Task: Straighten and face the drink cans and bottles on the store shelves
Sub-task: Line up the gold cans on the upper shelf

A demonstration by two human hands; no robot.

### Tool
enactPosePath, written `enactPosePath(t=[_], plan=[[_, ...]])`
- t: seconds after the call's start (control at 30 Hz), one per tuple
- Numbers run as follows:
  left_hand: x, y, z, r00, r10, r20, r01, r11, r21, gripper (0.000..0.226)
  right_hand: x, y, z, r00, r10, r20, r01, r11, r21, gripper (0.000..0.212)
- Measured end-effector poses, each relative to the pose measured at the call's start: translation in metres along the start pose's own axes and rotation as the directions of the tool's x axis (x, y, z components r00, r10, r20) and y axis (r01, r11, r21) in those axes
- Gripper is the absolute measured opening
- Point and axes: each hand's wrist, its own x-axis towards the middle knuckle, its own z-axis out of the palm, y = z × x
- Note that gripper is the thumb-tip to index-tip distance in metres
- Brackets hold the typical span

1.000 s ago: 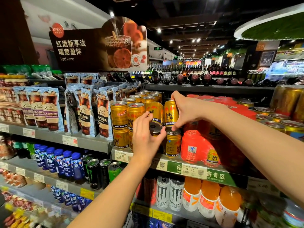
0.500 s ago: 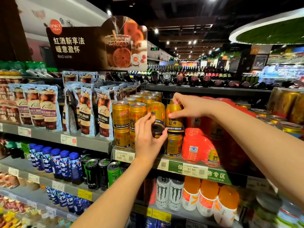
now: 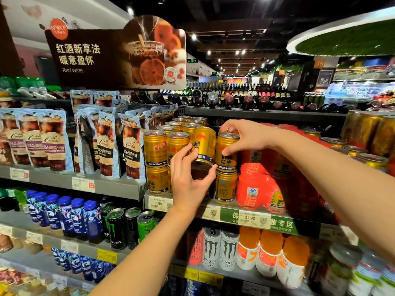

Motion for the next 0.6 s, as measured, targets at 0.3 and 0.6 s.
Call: enactPosePath(t=[0.3, 0.6], plan=[[0.006, 0.011, -0.004, 0.998, -0.07, -0.001, 0.069, 0.986, -0.15, 0.061, 0.002, -0.004, -0.005, 0.999, -0.018, 0.03, 0.016, 0.996, 0.089, 0.064], [0.016, 0.013, -0.007, 0.998, 0.061, 0.035, -0.055, 0.986, -0.156, 0.06, 0.004, -0.044, -0.005, 0.996, -0.071, -0.058, 0.088, 0.927, 0.365, 0.048]])
